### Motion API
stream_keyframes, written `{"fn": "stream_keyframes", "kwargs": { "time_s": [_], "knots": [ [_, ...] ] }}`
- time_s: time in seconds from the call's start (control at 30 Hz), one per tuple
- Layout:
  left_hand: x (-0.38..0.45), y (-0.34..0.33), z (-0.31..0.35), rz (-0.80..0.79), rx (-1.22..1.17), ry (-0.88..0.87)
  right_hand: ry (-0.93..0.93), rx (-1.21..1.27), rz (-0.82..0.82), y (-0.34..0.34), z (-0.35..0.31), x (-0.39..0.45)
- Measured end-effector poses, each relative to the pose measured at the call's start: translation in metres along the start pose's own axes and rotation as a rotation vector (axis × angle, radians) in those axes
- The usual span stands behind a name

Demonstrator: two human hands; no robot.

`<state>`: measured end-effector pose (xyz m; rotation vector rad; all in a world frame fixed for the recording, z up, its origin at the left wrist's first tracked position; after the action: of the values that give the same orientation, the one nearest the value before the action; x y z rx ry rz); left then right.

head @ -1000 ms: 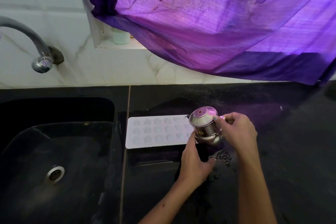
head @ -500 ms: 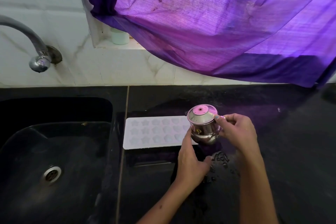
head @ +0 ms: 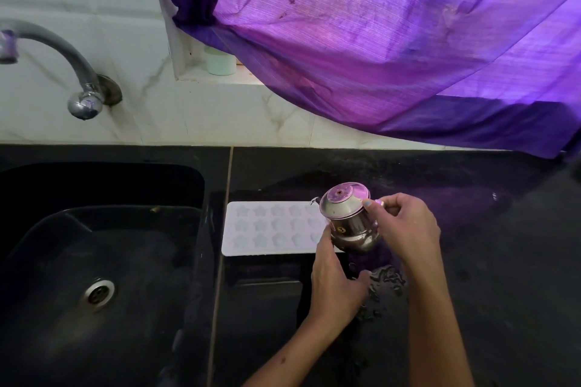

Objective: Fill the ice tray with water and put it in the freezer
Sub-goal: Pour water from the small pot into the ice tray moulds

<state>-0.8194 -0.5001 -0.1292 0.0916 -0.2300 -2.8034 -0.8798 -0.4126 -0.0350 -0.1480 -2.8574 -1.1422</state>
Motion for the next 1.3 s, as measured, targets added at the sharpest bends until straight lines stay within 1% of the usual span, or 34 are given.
{"fn": "stream_keyframes", "kwargs": {
  "time_s": [0.57,0.77,0.93,1.03,1.17,1.3],
  "knots": [
    [-0.001,0.004,-0.001,0.014,0.026,-0.015,-0.013,0.019,-0.003,-0.001,-0.005,-0.002],
    [0.001,0.009,-0.001,0.043,0.027,-0.032,-0.038,0.135,0.023,0.0,-0.001,-0.004],
    [0.003,0.014,0.002,0.072,0.007,-0.061,-0.037,0.254,0.014,-0.001,-0.002,-0.003],
    [0.003,0.016,0.003,0.092,-0.003,-0.071,-0.033,0.281,0.007,-0.002,-0.004,-0.004],
    [0.003,0.018,0.004,0.104,-0.016,-0.065,-0.017,0.257,0.005,-0.006,-0.01,-0.005],
    [0.002,0.018,0.002,0.106,-0.018,-0.036,0.02,0.162,0.021,-0.01,-0.014,-0.006]
  ]
}}
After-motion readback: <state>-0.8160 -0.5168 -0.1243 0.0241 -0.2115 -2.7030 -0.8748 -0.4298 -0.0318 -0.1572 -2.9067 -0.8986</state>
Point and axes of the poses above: each hand's wrist, its own x-axis towards the middle knuckle, its own y-axis out of the back of the hand, z = x × y, the point moved 2 cm from there along x, towards the middle knuckle, and after that the axes turned 5 degrees about y, right-handed, at the moved point
